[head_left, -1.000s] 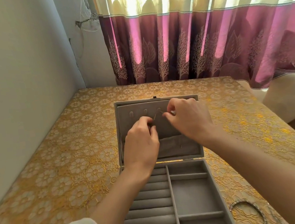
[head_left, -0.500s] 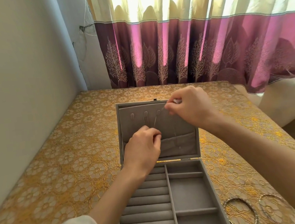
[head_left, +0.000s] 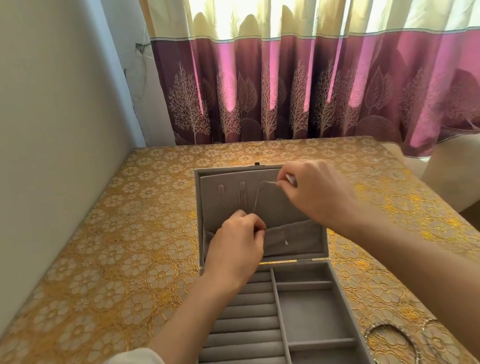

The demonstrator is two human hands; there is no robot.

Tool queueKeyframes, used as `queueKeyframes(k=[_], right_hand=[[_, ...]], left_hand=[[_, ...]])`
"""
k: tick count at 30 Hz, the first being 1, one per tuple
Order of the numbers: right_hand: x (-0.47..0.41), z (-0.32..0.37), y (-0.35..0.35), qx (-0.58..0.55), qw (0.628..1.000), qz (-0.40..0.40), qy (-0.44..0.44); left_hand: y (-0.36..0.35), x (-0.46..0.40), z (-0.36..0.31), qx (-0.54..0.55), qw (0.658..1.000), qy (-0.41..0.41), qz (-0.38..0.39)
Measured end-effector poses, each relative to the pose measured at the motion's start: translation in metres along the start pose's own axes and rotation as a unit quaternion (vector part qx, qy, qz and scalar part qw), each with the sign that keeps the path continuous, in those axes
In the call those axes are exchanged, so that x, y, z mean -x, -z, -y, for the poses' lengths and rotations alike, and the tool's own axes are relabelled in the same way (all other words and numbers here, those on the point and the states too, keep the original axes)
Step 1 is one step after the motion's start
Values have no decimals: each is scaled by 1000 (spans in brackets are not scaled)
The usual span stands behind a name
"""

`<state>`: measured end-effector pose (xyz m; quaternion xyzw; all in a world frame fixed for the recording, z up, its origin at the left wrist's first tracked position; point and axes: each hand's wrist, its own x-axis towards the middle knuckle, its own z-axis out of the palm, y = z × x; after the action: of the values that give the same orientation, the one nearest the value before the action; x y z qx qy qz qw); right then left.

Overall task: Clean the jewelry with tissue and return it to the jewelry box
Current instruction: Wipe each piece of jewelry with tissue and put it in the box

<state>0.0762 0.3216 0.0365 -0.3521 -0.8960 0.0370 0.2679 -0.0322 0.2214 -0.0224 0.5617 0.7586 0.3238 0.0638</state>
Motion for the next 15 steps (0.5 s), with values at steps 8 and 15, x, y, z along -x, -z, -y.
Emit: queueKeyframes(k=[8,15], right_hand=[[21,-6,-26,9,992,76,-102],[21,-9,-29,6,973,153,-171]], left_hand=[[-1,0,-1,6,1000,5,-7],[-1,4,-1,-9,1000,-16,15]])
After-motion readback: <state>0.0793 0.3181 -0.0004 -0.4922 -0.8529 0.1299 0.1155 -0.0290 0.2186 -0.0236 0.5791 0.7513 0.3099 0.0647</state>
